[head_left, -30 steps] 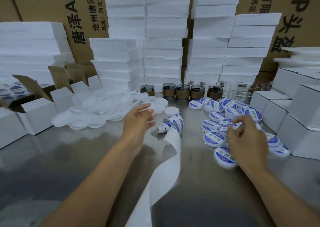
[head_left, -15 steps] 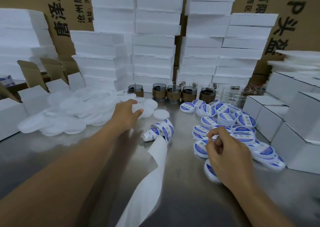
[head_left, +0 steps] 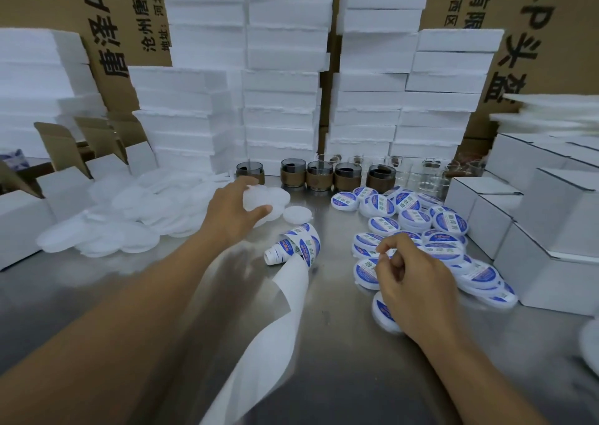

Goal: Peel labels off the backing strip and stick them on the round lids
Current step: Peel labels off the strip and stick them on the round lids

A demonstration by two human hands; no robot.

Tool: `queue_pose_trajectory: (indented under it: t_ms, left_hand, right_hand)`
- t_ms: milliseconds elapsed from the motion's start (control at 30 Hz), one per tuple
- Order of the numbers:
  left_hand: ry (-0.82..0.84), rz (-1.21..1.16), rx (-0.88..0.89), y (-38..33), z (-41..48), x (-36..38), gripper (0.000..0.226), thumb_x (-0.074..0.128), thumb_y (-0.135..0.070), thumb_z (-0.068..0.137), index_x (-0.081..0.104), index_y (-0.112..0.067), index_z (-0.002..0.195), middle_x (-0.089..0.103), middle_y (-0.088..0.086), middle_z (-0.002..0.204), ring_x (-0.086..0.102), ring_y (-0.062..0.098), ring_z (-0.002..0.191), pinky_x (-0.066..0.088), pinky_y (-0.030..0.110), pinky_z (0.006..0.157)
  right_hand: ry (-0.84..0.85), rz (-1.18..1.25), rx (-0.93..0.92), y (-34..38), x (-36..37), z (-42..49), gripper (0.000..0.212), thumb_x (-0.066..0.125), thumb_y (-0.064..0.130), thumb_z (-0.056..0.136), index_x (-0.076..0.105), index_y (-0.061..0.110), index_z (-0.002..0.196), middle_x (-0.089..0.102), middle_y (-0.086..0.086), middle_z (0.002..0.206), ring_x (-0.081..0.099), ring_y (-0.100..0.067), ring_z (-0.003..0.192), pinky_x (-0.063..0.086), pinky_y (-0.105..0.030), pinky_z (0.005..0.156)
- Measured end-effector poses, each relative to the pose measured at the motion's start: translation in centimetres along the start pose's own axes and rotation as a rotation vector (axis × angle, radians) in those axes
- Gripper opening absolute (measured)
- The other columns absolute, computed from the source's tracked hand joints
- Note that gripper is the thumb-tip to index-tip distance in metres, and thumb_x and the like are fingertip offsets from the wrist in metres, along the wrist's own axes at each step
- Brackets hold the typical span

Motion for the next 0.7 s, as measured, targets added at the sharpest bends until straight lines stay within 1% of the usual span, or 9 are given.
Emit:
queue_pose_trajectory:
  t_ms: [67, 167, 267, 333, 400, 467, 567, 633, 700]
  left_hand:
    - [-0.060, -0.152, 0.068, -2.3, -1.6, -1.0, 0.053, 0.074, -0.025, 0.079, 0.051, -0.016, 0.127, 0.056, 0.001, 0.124, 0.049, 0.020, 0.111, 0.036, 0.026, 0.090]
    - [-0.083, -0.297, 0.171, -5.6, -4.8, -2.0, 0.054, 0.078, -0.021, 0.075, 0.051, -0.025, 0.122, 0.055, -0.013, 0.115, 0.051, 0.004, 0.096, 0.035, 0.007, 0.077]
    - [-0.029, -0.380, 0.231, -7.6, -8.3, -1.7, 0.058, 0.079, -0.018, 0.072, 0.049, -0.033, 0.119, 0.053, -0.021, 0.115, 0.050, -0.006, 0.098, 0.033, -0.002, 0.075]
    - [0.009, -0.359, 0.256, -8.1, -10.1, -1.0, 0.061, 0.079, -0.020, 0.072, 0.049, -0.033, 0.123, 0.053, -0.021, 0.119, 0.047, -0.010, 0.103, 0.030, -0.004, 0.079]
    - [0.029, -0.329, 0.272, -8.2, -11.1, -0.6, 0.063, 0.080, -0.023, 0.071, 0.048, -0.035, 0.124, 0.052, -0.024, 0.119, 0.043, -0.016, 0.104, 0.028, -0.004, 0.081]
    - [0.032, -0.343, 0.279, -8.2, -11.7, -0.7, 0.064, 0.081, -0.024, 0.070, 0.047, -0.036, 0.123, 0.051, -0.026, 0.117, 0.044, -0.016, 0.103, 0.029, -0.004, 0.080]
    - [0.065, -0.340, 0.312, -8.5, -12.3, -0.6, 0.064, 0.081, -0.022, 0.070, 0.048, -0.032, 0.124, 0.051, -0.028, 0.116, 0.045, -0.018, 0.101, 0.031, -0.002, 0.080]
    - [0.117, -0.514, 0.236, -8.1, -12.2, -0.3, 0.060, 0.079, -0.012, 0.073, 0.050, -0.030, 0.122, 0.056, -0.019, 0.117, 0.053, -0.010, 0.098, 0.039, 0.003, 0.080]
    - [0.195, -0.904, 0.053, -7.6, -11.9, 0.1, 0.051, 0.071, -0.002, 0.077, 0.055, -0.025, 0.120, 0.062, -0.003, 0.119, 0.062, 0.004, 0.099, 0.048, 0.013, 0.078]
  right_hand:
    - [-0.004, 0.012, 0.020, -0.2, -0.1, 0.0, 0.010, 0.056, 0.012, 0.085, 0.057, 0.020, 0.090, 0.047, 0.010, 0.054, 0.044, -0.009, 0.051, 0.039, -0.031, 0.051]
    - [-0.038, 0.046, 0.053, -0.3, -0.5, 0.0, 0.011, 0.056, 0.012, 0.085, 0.055, 0.022, 0.088, 0.046, 0.012, 0.054, 0.045, -0.006, 0.052, 0.035, -0.027, 0.050]
    - [-0.081, 0.136, 0.083, 0.1, -0.9, -0.1, 0.015, 0.056, 0.013, 0.087, 0.052, 0.028, 0.087, 0.052, 0.011, 0.060, 0.050, -0.006, 0.060, 0.037, -0.028, 0.055]
    - [-0.106, 0.225, 0.069, 1.2, -0.9, -0.1, 0.014, 0.056, 0.017, 0.087, 0.053, 0.030, 0.090, 0.055, 0.012, 0.067, 0.052, -0.005, 0.068, 0.039, -0.029, 0.063]
    - [-0.108, 0.349, 0.045, 2.8, -0.7, -0.4, 0.015, 0.057, 0.020, 0.088, 0.052, 0.034, 0.094, 0.058, 0.016, 0.072, 0.055, 0.000, 0.073, 0.039, -0.021, 0.067]
    - [-0.049, 0.489, 0.024, 4.5, 0.1, -1.0, 0.015, 0.056, 0.025, 0.088, 0.050, 0.036, 0.097, 0.061, 0.015, 0.076, 0.057, 0.002, 0.076, 0.041, -0.010, 0.066]
    - [0.030, 0.663, 0.129, 5.2, 1.5, -1.6, 0.013, 0.061, 0.021, 0.087, 0.053, 0.030, 0.093, 0.063, 0.007, 0.076, 0.062, -0.005, 0.069, 0.045, -0.011, 0.061]
    - [0.050, 0.827, 0.272, 4.7, 2.0, -1.6, 0.013, 0.063, 0.011, 0.085, 0.056, 0.021, 0.088, 0.066, -0.002, 0.074, 0.065, -0.014, 0.064, 0.050, -0.016, 0.062]
    - [0.105, 1.021, 0.405, 4.4, 2.5, -1.6, 0.013, 0.064, 0.004, 0.085, 0.056, 0.014, 0.083, 0.068, -0.002, 0.066, 0.063, -0.012, 0.054, 0.054, -0.018, 0.060]
Point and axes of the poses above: each hand's wrist, its own z-axis towards the middle knuckle, its own x-axis out of the palm, y = z × x, the point moved 7 cm from there along z, towards the middle knuckle
